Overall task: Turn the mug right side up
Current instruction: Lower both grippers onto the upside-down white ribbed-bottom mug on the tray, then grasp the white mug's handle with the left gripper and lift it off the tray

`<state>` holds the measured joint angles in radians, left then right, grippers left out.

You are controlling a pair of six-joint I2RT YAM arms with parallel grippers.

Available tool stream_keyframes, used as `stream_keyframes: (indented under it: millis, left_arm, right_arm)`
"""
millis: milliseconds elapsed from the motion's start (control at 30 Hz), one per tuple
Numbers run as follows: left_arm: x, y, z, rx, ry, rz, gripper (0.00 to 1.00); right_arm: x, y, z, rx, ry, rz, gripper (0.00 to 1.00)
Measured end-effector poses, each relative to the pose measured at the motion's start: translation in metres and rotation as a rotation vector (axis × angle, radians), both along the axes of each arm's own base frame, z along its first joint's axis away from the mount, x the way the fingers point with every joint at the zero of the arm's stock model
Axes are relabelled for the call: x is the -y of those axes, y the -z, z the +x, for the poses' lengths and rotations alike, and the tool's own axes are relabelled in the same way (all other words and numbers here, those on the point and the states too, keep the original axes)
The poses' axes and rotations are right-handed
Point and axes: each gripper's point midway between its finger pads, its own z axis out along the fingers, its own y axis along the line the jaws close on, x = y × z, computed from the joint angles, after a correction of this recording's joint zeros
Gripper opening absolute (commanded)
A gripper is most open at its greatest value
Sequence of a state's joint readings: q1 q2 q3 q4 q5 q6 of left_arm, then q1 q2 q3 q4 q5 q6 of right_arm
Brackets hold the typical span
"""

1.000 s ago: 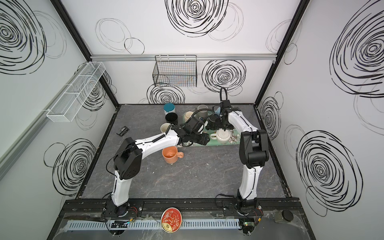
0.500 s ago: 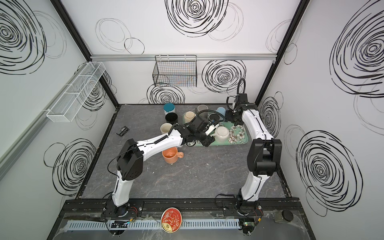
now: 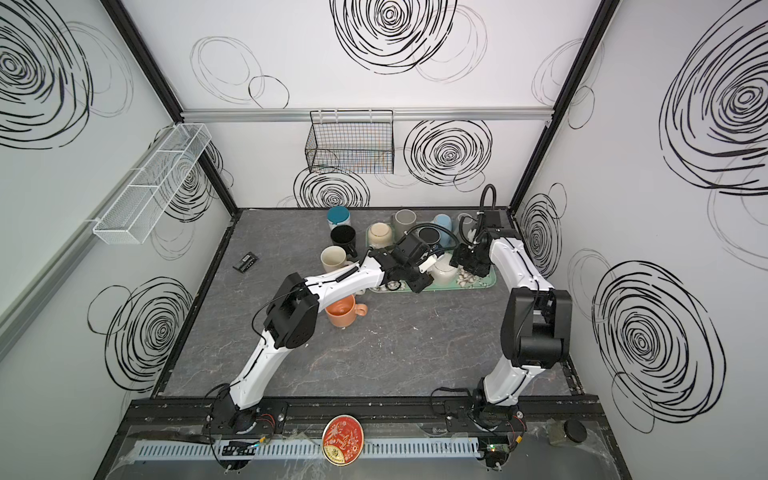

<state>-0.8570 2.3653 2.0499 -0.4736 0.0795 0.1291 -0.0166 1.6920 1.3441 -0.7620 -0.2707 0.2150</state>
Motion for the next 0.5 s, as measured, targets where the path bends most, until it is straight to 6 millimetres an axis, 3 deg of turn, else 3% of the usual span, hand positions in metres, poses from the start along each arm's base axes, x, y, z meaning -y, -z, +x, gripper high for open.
stream_keyframes:
  millis: [267, 500]
  left_arm:
    - [0.009, 0.002, 0.021, 0.005, -0.034, -0.039, 0.46]
    - [0.008, 0.017, 0.022, -0.013, -0.042, -0.021, 0.37]
  right_arm:
    - [-0.006, 0.013, 0.001, -0.031, -0.025, 0.032, 0.56]
    - [-0.009, 0.027, -0.005, -0.071, -0.031, 0.048, 0.54]
